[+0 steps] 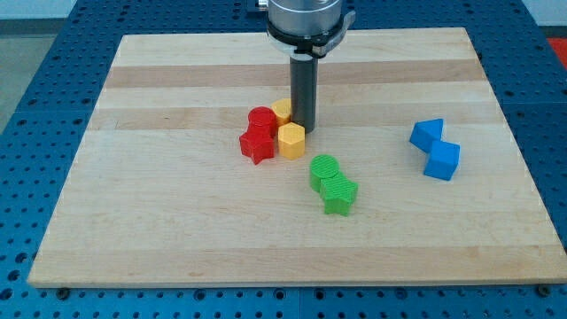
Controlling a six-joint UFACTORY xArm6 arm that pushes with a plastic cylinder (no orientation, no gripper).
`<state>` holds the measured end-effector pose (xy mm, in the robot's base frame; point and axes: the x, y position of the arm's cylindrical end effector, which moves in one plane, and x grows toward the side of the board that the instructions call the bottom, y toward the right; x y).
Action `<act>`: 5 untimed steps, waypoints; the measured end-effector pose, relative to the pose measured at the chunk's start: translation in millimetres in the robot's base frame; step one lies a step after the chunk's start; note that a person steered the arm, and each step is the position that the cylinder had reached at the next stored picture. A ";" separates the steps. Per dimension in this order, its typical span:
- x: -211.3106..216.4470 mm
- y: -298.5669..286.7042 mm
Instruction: Place your arm to the left of blue blocks
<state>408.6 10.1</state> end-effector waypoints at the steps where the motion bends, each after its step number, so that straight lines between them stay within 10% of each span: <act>1: 0.0 4.0; 3: 13.6 126.9; 5: 41.2 106.0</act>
